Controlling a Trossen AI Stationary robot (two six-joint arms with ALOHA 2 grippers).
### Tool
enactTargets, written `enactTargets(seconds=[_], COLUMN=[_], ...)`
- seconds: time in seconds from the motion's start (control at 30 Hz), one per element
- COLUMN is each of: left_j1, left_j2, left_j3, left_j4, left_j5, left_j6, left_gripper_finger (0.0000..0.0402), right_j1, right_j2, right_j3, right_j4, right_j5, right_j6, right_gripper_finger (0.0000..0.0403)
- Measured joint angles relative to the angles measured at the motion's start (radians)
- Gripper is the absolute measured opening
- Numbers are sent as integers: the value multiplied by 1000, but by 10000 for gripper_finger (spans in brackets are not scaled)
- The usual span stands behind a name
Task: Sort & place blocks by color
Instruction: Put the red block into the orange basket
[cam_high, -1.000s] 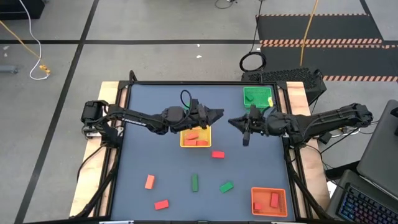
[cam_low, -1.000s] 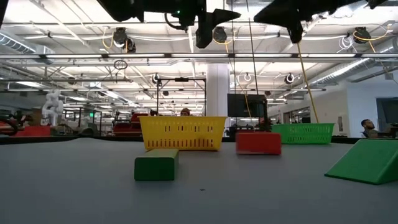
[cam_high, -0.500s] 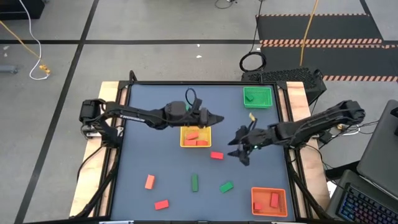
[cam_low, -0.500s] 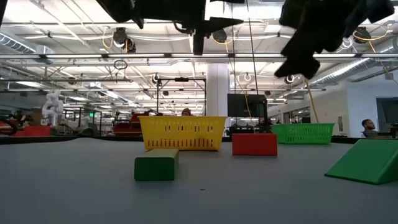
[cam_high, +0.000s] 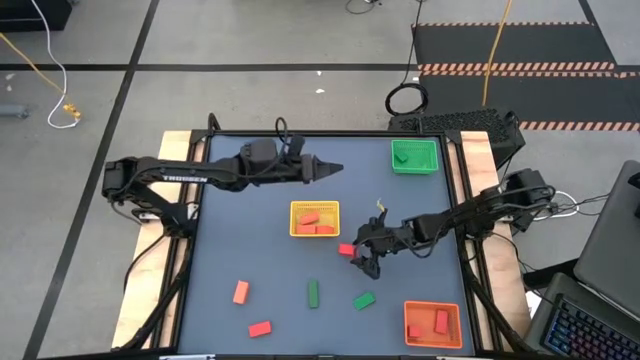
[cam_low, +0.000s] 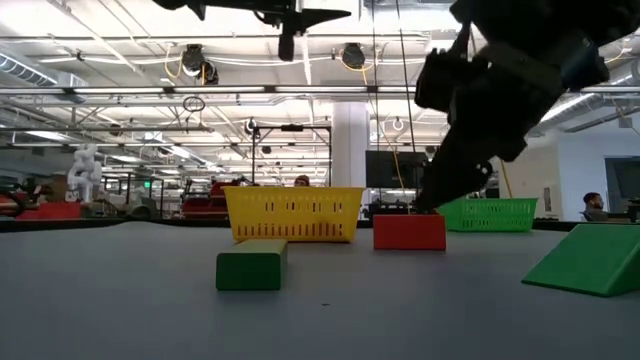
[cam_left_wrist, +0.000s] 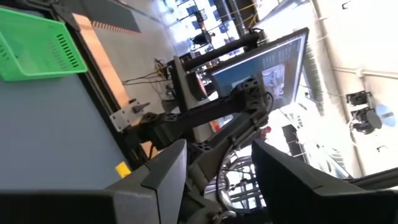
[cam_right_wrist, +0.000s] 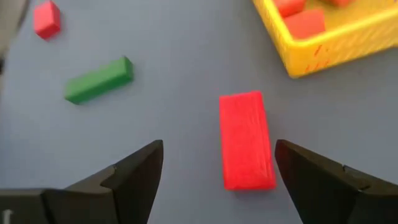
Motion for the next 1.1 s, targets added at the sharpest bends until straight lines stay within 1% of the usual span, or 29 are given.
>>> enactTargets(seconds=[0.23,0.43,0.57,0.63,0.7,0.77,0.9,0.93,1.0,1.1], left_j1=[-17,-38,-42,-44,-46,-51,-59,-61,-66,-73], left_j2=[-6,-6,-6,-6,-6,-6,-6,-6,-6,-6], left_j3=[0,0,0,0,0,0,0,0,0,0], left_j4=[-5,-22,-32,-34,-33,-36,-39,-44,-57,-87], left_j5=[0,1,1,0,-3,-3,-6,-7,-6,-7], left_j6=[-8,-3,-4,-5,-6,-6,-8,-9,-10,-16], left_gripper_finger=[184,184,184,184,184,184,184,184,184,184], right_j1=[0,0,0,0,0,0,0,0,0,0], right_j2=[45,86,116,123,122,116,93,86,64,14], right_j3=[0,0,0,0,0,-1,-1,-1,-1,-1], right_j4=[31,54,48,48,51,49,62,63,60,61], right_j5=[6,32,55,56,55,55,57,56,49,-9], right_j6=[-42,-87,-87,-85,-79,-77,-76,-73,-55,-33], right_gripper_finger=[300,299,289,273,247,214,133,119,118,118])
